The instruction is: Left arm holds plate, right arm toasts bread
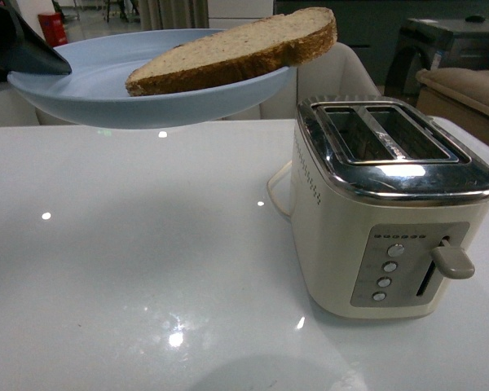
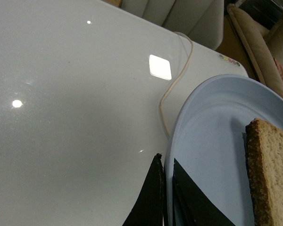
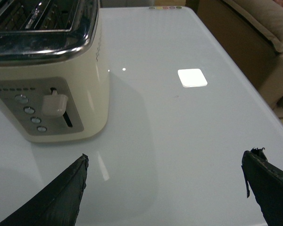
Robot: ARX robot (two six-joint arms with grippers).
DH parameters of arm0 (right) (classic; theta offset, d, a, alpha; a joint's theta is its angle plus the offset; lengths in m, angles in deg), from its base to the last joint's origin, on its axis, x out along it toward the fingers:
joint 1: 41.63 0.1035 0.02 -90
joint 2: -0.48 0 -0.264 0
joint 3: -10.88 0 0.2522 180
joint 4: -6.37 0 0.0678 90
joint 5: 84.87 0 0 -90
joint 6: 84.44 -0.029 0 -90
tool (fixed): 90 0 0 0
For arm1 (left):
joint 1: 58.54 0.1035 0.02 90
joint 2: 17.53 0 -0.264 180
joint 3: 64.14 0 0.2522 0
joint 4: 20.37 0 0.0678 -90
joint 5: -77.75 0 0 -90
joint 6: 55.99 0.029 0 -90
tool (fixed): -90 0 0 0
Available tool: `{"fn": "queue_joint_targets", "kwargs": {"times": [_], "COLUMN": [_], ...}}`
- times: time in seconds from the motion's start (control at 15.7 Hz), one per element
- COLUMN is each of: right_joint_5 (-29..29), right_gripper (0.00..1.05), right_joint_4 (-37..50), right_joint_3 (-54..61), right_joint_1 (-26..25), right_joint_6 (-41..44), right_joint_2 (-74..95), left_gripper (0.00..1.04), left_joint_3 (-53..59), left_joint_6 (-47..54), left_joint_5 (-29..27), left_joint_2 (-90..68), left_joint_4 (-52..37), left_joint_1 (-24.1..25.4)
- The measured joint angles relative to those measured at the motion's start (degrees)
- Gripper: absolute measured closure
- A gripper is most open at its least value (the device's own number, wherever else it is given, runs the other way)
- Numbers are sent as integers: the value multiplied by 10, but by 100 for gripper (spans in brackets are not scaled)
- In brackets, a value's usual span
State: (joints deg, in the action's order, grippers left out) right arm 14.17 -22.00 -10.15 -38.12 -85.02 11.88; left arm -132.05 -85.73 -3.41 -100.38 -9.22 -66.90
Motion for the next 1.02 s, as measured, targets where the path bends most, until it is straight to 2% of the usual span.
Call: {"fn": "queue_joint_targets", "kwargs": {"times": [0.13,0.32,0.57,0.83,1.02], "right_joint_5": [-2,-16,-15,-3,-73], "right_gripper": [6,6,6,6,6], "right_joint_4": [27,117,196,165,113], "right_joint_3": [-26,-107,-293,-453,-488], "right_joint_1": [-8,-21,44,103,123], "right_joint_6": [0,0,-12,-23,-123], "right_joint_2": [29,139,344,495,549], "left_gripper": [102,102,102,102,102], "left_joint_3": [0,0,0,0,0], "left_joint_6": [0,0,0,0,0], "left_joint_5": [1,2,2,2,2], "left_joint_2": [0,0,0,0,0], "left_joint_4": [0,0,0,0,0], "left_joint_1": [0,0,0,0,0]}}
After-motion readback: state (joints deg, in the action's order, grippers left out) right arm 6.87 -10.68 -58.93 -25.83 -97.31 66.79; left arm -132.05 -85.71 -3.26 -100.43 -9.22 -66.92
